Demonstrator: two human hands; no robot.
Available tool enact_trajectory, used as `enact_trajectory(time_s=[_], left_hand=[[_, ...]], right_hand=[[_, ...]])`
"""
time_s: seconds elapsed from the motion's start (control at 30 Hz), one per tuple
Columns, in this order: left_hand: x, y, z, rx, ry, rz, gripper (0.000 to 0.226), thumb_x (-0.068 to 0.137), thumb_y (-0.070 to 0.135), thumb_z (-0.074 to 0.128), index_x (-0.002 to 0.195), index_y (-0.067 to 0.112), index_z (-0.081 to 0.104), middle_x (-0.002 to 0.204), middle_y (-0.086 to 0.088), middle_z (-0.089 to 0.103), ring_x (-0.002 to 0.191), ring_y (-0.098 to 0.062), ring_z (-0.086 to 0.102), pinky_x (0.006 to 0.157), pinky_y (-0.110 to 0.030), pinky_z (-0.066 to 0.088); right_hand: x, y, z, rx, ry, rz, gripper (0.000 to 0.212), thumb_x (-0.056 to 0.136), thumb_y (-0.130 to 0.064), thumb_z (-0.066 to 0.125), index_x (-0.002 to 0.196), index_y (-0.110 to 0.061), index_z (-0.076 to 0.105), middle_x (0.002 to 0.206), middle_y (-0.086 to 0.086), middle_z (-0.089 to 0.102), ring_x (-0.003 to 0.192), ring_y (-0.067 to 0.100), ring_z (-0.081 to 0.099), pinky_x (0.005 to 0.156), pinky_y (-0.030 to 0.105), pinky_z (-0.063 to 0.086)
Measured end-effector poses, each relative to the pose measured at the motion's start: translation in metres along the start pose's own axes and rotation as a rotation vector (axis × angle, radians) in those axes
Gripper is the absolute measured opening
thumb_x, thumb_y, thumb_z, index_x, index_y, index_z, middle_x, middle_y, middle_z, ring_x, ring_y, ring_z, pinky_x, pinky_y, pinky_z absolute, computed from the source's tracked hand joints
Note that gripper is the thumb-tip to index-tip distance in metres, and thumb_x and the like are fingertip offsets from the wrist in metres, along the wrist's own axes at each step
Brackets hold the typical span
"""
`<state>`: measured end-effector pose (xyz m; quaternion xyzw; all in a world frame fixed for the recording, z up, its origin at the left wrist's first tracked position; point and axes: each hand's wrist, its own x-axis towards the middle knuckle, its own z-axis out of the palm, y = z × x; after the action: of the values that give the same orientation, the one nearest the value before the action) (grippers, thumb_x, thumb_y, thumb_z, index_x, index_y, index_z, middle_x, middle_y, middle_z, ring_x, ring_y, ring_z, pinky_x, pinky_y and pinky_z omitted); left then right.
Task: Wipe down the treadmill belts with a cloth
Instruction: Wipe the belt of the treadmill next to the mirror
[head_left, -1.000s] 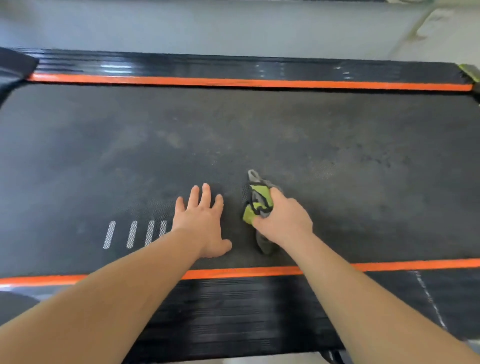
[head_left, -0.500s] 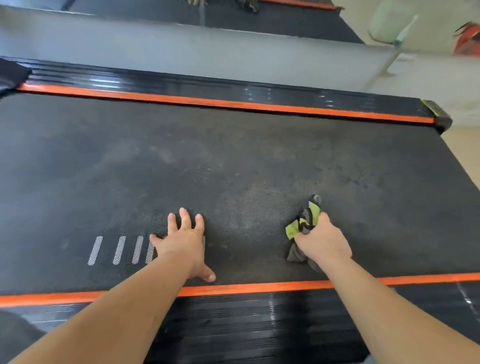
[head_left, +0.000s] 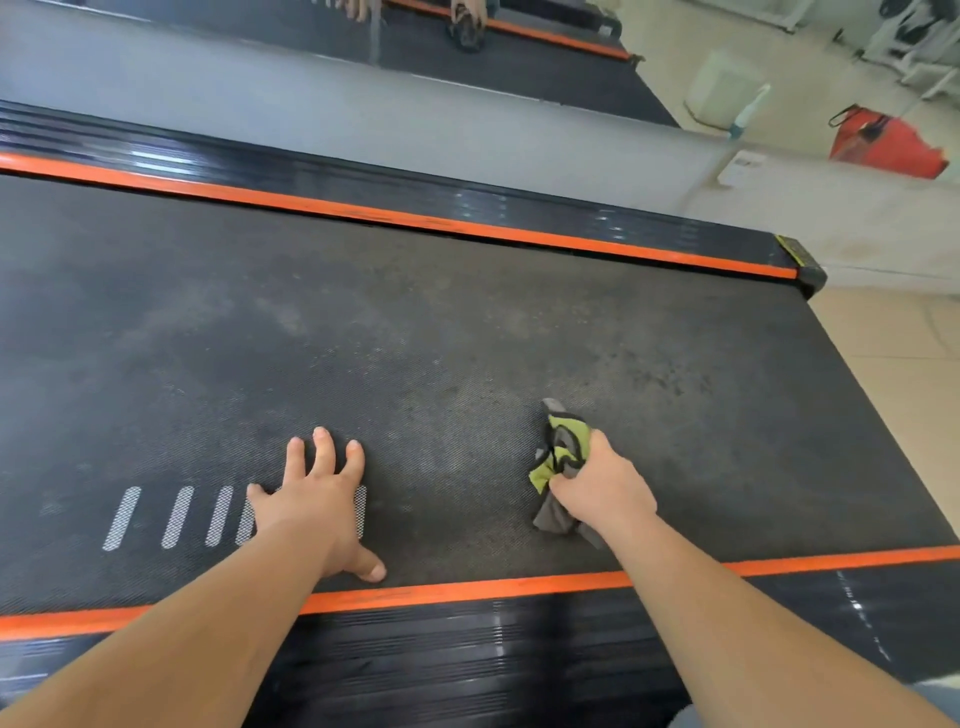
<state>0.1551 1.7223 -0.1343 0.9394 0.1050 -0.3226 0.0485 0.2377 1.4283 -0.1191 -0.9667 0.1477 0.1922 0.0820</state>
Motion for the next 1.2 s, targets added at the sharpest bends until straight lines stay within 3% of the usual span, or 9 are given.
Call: enact_trajectory(time_s=[0.17, 0.27, 0.37, 0.6, 0.67, 0.77, 0.9, 0.97, 1.2], left_hand=[[0.003, 0.005, -0.002, -0.003, -0.018, -0.026, 0.159, 0.052, 0.074, 0.088, 0.161, 0.029, -0.018, 0.166, -0.008, -0.029, 0.155, -0.039, -0.022, 0.116, -0.074, 0.022], [0.002, 0.004, -0.002, 0.001, -0.017, -0.024, 0.16, 0.05, 0.076, 0.087, 0.161, 0.03, -0.018, 0.166, -0.007, -0.03, 0.155, -0.038, -0.022, 0.115, -0.074, 0.022], [0.0, 0.001, -0.001, -0.002, -0.004, -0.007, 0.159, 0.052, 0.079, 0.085, 0.16, 0.03, -0.021, 0.166, -0.006, -0.031, 0.155, -0.037, -0.023, 0.117, -0.072, 0.021], [-0.002, -0.003, 0.001, -0.016, -0.008, 0.018, 0.157, 0.054, 0.079, 0.084, 0.159, 0.032, -0.022, 0.166, -0.004, -0.032, 0.155, -0.037, -0.024, 0.119, -0.071, 0.019], [0.001, -0.003, 0.002, -0.023, -0.011, 0.013, 0.157, 0.054, 0.077, 0.085, 0.159, 0.032, -0.023, 0.166, -0.004, -0.033, 0.154, -0.036, -0.025, 0.119, -0.071, 0.017], [0.002, -0.003, 0.002, -0.037, -0.009, 0.008, 0.157, 0.055, 0.076, 0.086, 0.159, 0.032, -0.024, 0.165, -0.004, -0.035, 0.153, -0.036, -0.027, 0.12, -0.072, 0.015], [-0.001, -0.005, 0.001, -0.063, -0.001, 0.015, 0.159, 0.051, 0.075, 0.087, 0.16, 0.033, -0.02, 0.166, -0.002, -0.033, 0.154, -0.034, -0.026, 0.12, -0.071, 0.014], [-0.001, -0.007, 0.001, -0.069, 0.006, 0.015, 0.159, 0.05, 0.075, 0.088, 0.16, 0.034, -0.019, 0.166, -0.001, -0.032, 0.155, -0.033, -0.025, 0.121, -0.07, 0.014], [0.0, -0.008, 0.001, -0.065, 0.005, 0.024, 0.156, 0.056, 0.075, 0.087, 0.16, 0.034, -0.022, 0.166, -0.002, -0.033, 0.154, -0.034, -0.026, 0.122, -0.069, 0.013]], right_hand=[[-0.032, -0.036, 0.024, 0.032, 0.025, -0.1, 0.049, 0.087, -0.048, 0.064, 0.125, -0.026, 0.041, 0.118, 0.01, 0.064, 0.111, 0.035, 0.064, 0.083, 0.039, 0.049], [-0.07, -0.071, 0.045, 0.089, -0.079, -0.33, 0.054, 0.082, -0.044, 0.065, 0.128, -0.03, 0.041, 0.116, 0.009, 0.064, 0.111, 0.037, 0.063, 0.086, 0.04, 0.051], [-0.077, -0.07, 0.044, -0.012, -0.114, -0.569, 0.053, 0.08, -0.046, 0.066, 0.125, -0.034, 0.04, 0.112, 0.004, 0.058, 0.111, 0.034, 0.06, 0.085, 0.041, 0.051], [0.005, 0.004, 0.004, 0.091, 0.112, 0.001, 0.052, 0.086, -0.042, 0.065, 0.131, -0.029, 0.042, 0.106, 0.008, 0.063, 0.097, 0.035, 0.062, 0.075, 0.04, 0.049], [-0.005, -0.007, 0.011, 0.085, 0.138, 0.003, 0.051, 0.087, -0.042, 0.067, 0.129, -0.027, 0.042, 0.108, 0.01, 0.064, 0.098, 0.036, 0.062, 0.073, 0.039, 0.046], [-0.032, -0.05, 0.032, -0.003, 0.119, -0.18, 0.051, 0.083, -0.045, 0.067, 0.124, -0.027, 0.042, 0.109, 0.009, 0.064, 0.102, 0.036, 0.066, 0.076, 0.038, 0.048], [-0.061, -0.086, 0.043, 0.217, -0.271, -0.475, 0.058, 0.069, -0.048, 0.067, 0.123, -0.04, 0.048, 0.104, -0.007, 0.071, 0.098, 0.023, 0.068, 0.085, 0.037, 0.056], [-0.055, -0.084, 0.036, 0.069, -0.243, -0.553, 0.053, 0.071, -0.051, 0.065, 0.119, -0.042, 0.046, 0.104, -0.01, 0.07, 0.101, 0.024, 0.066, 0.084, 0.038, 0.055], [0.002, -0.027, 0.006, 0.128, 0.14, -0.04, 0.04, 0.087, -0.043, 0.064, 0.114, -0.024, 0.042, 0.105, 0.011, 0.066, 0.094, 0.037, 0.062, 0.075, 0.042, 0.048]])
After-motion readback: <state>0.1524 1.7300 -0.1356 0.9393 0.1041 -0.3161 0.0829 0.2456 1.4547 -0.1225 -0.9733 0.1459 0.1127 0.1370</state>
